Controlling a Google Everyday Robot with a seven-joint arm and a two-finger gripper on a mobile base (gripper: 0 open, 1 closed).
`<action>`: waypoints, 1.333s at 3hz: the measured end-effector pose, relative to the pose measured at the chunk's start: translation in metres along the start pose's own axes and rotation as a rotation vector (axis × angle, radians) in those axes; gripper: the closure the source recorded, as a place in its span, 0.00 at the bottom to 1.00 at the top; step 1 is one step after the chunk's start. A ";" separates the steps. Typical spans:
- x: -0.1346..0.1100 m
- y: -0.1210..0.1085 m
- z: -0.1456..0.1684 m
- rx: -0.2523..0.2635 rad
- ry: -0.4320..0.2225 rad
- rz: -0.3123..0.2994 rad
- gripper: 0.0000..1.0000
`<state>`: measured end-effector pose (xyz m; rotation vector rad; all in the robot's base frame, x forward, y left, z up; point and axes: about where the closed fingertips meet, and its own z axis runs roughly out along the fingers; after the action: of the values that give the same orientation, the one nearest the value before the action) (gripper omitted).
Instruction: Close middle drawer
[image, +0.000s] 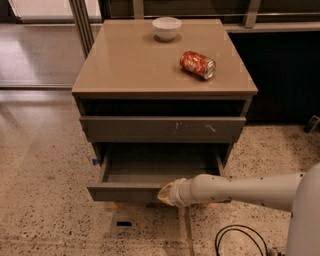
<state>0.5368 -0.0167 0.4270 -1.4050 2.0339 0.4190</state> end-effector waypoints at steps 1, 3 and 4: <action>0.005 -0.019 0.012 0.029 -0.012 0.057 1.00; 0.006 -0.034 0.019 0.064 -0.028 0.102 1.00; 0.007 -0.034 0.020 0.071 0.001 0.083 1.00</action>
Offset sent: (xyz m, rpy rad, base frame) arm 0.0554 -0.0138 -0.0204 0.0650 -0.0099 -0.1867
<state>0.5721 -0.0235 0.4101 -1.2828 2.0926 0.3772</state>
